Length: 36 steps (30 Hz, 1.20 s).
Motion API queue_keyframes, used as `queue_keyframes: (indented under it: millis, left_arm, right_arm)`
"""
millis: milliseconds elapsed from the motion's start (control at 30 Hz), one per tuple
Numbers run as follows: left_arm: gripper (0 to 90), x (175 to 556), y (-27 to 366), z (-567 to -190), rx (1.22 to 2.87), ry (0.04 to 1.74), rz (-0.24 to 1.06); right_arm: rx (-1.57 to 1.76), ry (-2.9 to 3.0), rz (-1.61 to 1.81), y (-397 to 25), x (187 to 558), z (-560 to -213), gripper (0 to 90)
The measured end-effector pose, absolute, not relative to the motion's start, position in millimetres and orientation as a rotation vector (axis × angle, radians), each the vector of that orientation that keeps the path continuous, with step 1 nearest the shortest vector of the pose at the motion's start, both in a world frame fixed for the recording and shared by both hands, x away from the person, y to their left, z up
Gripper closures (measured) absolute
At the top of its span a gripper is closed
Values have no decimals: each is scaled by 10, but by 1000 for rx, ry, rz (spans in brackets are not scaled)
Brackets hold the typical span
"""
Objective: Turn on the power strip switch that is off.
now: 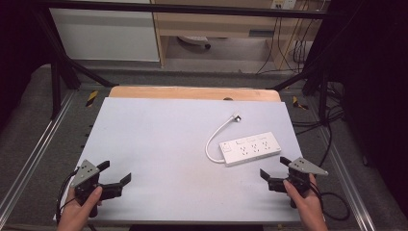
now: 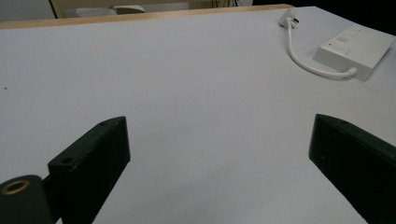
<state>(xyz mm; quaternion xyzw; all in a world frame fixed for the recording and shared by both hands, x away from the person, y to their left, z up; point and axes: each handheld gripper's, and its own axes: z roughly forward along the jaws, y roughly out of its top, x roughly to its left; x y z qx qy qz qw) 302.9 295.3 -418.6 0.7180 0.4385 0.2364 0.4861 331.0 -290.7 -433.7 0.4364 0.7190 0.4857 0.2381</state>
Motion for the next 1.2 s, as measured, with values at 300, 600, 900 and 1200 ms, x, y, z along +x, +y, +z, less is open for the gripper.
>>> queue_keyframes:
  millis: [300, 600, 900, 1200]
  left_arm:
    - [54, 3027, 2941, -4188, 1753, 1063, 573]
    - [54, 3028, 2935, -4189, 1757, 1056, 570]
    - [54, 3026, 2932, -4191, 1761, 1047, 569]
    - [55, 3022, 2932, -4195, 1762, 1050, 567]
  right_arm:
    - [1196, 1965, 1347, -2924, 3296, -4321, 36]
    - [1190, 1955, 1358, -2931, 3263, -4252, 33]
    - [1184, 1945, 1370, -2918, 3239, -4204, 32]
    - [1185, 1940, 1394, -2917, 3206, -4135, 26]
